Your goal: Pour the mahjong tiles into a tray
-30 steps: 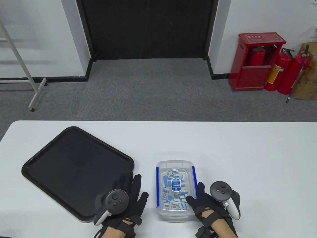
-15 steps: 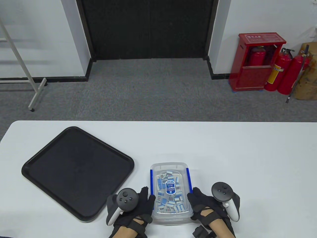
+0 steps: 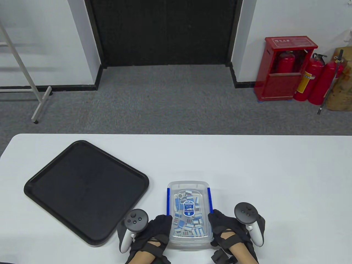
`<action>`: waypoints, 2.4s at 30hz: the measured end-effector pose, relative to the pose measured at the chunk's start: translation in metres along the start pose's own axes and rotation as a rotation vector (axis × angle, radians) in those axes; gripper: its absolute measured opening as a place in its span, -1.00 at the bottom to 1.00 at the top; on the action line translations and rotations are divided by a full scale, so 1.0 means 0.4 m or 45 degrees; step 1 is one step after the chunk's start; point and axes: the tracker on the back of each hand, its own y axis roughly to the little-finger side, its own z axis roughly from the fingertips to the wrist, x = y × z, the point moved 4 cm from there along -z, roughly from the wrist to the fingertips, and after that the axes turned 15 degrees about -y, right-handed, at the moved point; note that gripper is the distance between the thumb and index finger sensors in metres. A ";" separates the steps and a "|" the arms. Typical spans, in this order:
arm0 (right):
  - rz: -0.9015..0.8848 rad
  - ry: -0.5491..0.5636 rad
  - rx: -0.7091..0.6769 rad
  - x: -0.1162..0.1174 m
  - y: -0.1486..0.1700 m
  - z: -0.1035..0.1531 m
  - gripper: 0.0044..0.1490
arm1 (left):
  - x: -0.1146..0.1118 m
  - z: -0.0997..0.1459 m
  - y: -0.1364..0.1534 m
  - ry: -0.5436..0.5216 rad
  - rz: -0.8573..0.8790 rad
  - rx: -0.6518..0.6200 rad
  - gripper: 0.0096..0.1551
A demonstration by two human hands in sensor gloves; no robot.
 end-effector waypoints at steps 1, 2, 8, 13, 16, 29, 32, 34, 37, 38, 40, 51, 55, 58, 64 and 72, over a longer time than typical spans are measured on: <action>0.015 0.015 -0.006 -0.001 -0.001 0.000 -0.14 | -0.001 0.000 0.000 0.000 -0.001 0.002 -0.18; 0.022 0.026 -0.013 -0.002 -0.002 0.000 -0.14 | -0.002 0.001 -0.001 0.002 0.000 0.002 -0.18; -0.002 0.025 -0.042 0.001 -0.002 -0.002 -0.15 | -0.004 0.001 -0.002 -0.006 -0.022 -0.003 -0.19; -0.016 0.024 -0.063 0.006 -0.003 -0.003 -0.15 | -0.002 -0.001 -0.002 -0.027 -0.041 -0.016 -0.20; -0.047 0.023 -0.065 0.004 0.002 -0.004 -0.17 | -0.001 -0.002 -0.003 -0.040 -0.051 -0.024 -0.21; -0.212 0.017 -0.033 0.000 0.036 -0.006 -0.19 | 0.009 -0.010 0.026 -0.062 0.018 0.050 -0.26; -0.446 -0.053 -0.027 0.004 0.061 -0.011 -0.20 | 0.010 -0.009 0.026 -0.063 0.015 0.053 -0.26; -0.391 -0.063 -0.018 0.001 0.062 -0.011 -0.21 | 0.011 -0.010 0.028 -0.061 0.010 0.061 -0.26; -0.255 -0.049 0.002 -0.006 0.050 -0.007 -0.21 | 0.019 -0.011 0.032 -0.050 -0.034 0.065 -0.27; -0.232 -0.030 0.010 -0.011 0.049 -0.003 -0.21 | 0.024 -0.012 0.033 -0.047 -0.056 0.067 -0.27; -0.193 0.012 0.029 -0.020 0.050 0.002 -0.21 | 0.032 -0.013 0.037 -0.042 -0.097 0.061 -0.27; 0.205 0.233 -0.122 -0.084 -0.035 0.050 -0.28 | 0.109 -0.009 -0.002 -0.200 -0.261 -0.097 -0.27; 0.238 0.128 -0.138 -0.048 -0.046 0.039 -0.26 | 0.093 0.004 -0.029 -0.179 -0.261 -0.164 -0.26; 0.268 0.084 -0.136 -0.026 -0.049 0.032 -0.19 | 0.071 0.013 -0.044 -0.132 -0.289 -0.200 -0.24; 0.313 0.022 -0.108 0.002 -0.039 0.019 -0.09 | 0.032 0.020 -0.042 -0.036 -0.305 -0.190 -0.19; 0.363 0.041 -0.144 0.013 -0.052 0.017 -0.07 | 0.022 0.020 -0.046 -0.012 -0.284 -0.203 -0.17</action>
